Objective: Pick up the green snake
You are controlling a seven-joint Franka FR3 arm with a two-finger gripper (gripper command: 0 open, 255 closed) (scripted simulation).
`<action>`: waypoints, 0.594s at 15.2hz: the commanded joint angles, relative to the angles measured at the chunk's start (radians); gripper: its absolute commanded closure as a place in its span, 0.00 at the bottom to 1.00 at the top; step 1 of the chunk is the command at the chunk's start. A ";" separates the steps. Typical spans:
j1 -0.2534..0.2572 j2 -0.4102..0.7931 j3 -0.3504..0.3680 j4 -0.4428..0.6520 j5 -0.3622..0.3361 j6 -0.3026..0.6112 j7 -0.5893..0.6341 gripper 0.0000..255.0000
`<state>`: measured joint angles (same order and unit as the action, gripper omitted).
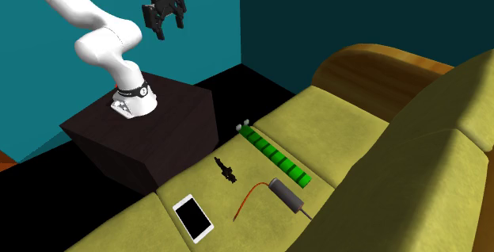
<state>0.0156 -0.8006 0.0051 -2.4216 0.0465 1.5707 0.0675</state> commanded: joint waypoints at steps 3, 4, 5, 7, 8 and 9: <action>-0.002 0.044 0.014 -0.026 0.008 0.072 0.021 0.00; -0.002 0.068 0.020 -0.038 0.012 0.109 0.032 0.00; -0.004 0.094 0.027 -0.047 0.015 0.145 0.042 0.00; -0.005 0.150 0.040 -0.062 0.021 0.218 0.063 0.00; -0.007 0.180 0.047 -0.067 0.023 0.254 0.074 0.00; -0.008 0.211 0.053 -0.070 0.025 0.289 0.084 0.00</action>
<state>0.0087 -0.6234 0.0510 -2.4916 0.0689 1.8217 0.1393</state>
